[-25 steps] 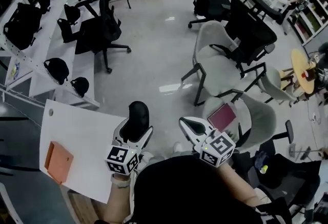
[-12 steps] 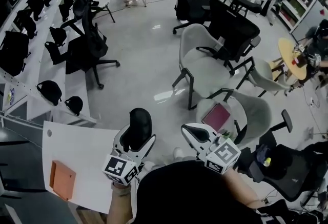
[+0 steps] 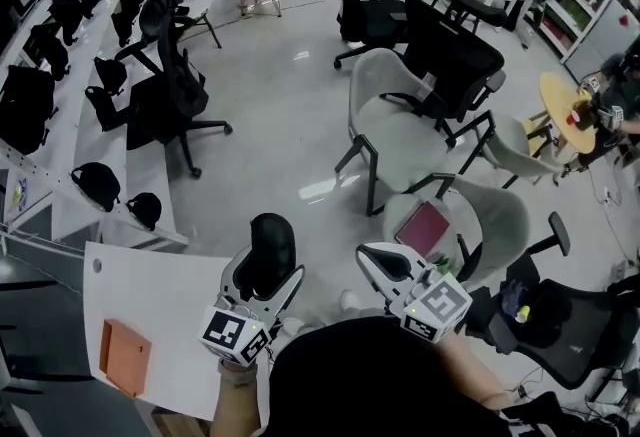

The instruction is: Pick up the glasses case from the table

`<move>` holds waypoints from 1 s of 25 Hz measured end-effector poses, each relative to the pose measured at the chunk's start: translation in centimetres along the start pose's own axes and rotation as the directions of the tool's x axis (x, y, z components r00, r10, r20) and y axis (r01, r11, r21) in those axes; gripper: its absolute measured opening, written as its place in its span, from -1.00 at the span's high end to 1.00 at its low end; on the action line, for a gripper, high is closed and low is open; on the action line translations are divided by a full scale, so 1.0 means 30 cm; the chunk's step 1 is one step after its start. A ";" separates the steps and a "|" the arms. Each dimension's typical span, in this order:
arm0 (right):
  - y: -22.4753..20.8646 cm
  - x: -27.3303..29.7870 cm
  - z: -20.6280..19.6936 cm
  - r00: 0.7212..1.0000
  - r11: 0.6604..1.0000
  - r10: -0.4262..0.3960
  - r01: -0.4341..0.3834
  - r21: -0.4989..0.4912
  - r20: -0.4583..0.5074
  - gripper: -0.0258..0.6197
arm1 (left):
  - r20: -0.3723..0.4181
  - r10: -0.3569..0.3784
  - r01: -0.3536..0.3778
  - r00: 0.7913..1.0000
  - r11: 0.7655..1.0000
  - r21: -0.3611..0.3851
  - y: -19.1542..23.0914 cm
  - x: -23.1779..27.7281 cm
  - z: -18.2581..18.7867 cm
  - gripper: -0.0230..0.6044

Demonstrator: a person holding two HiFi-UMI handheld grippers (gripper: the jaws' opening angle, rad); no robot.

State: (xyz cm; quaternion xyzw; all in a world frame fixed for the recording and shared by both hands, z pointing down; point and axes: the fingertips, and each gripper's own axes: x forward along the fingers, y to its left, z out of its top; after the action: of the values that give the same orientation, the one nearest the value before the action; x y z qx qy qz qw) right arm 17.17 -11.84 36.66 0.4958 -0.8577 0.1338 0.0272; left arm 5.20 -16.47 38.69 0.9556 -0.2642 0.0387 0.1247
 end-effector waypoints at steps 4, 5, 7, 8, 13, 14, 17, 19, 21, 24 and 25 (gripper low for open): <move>0.011 0.018 -0.024 0.999 1.000 -0.009 0.008 -0.022 -0.031 0.84 | -0.012 0.007 -0.007 1.000 1.000 -0.003 0.021 -0.011 -0.021 -0.22; 0.012 0.023 -0.030 0.999 1.000 -0.013 0.012 -0.023 -0.038 0.84 | -0.014 0.008 -0.008 1.000 1.000 -0.004 0.026 -0.014 -0.025 -0.22; 0.017 0.033 -0.034 0.999 1.000 -0.017 0.016 -0.018 -0.046 0.84 | -0.016 0.009 -0.009 1.000 1.000 -0.008 0.037 -0.022 -0.026 -0.22; 0.021 0.038 -0.033 0.999 1.000 -0.017 0.016 -0.017 -0.048 0.84 | -0.015 0.009 -0.009 1.000 1.000 -0.011 0.041 -0.026 -0.025 -0.22; 0.040 0.058 -0.038 0.999 1.000 -0.009 0.008 -0.015 -0.053 0.84 | -0.017 0.016 -0.016 1.000 1.000 -0.021 0.058 -0.042 -0.036 -0.22; 0.042 0.061 -0.042 0.998 1.000 -0.009 0.008 -0.014 -0.056 0.84 | -0.019 0.017 -0.017 1.000 1.000 -0.025 0.063 -0.046 -0.040 -0.22; 0.047 0.066 -0.051 0.998 1.000 -0.010 0.010 -0.010 -0.065 0.84 | -0.026 0.021 -0.022 0.999 0.999 -0.036 0.071 -0.059 -0.053 -0.22; 0.049 0.068 -0.054 0.998 1.000 -0.008 0.007 -0.009 -0.068 0.84 | -0.030 0.028 -0.029 0.999 0.999 -0.041 0.075 -0.067 -0.060 -0.22; 0.052 0.073 -0.056 0.998 1.000 -0.005 0.005 -0.007 -0.070 0.84 | -0.039 0.036 -0.037 0.999 0.999 -0.039 0.082 -0.075 -0.069 -0.22; 0.057 0.083 -0.057 0.997 1.000 -0.001 0.001 -0.006 -0.072 0.84 | -0.042 0.046 -0.048 0.998 0.998 -0.039 0.092 -0.086 -0.074 -0.22; 0.059 0.085 -0.057 0.997 1.000 0.001 -0.001 -0.006 -0.073 0.84 | -0.041 0.049 -0.051 0.998 0.998 -0.040 0.095 -0.089 -0.073 -0.22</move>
State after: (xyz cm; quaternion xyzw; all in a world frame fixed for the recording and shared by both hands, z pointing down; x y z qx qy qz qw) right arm 14.21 -12.73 38.42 0.4901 -0.8567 0.1493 0.0599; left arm 1.43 -16.94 41.06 0.9449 -0.2862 0.0555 0.1487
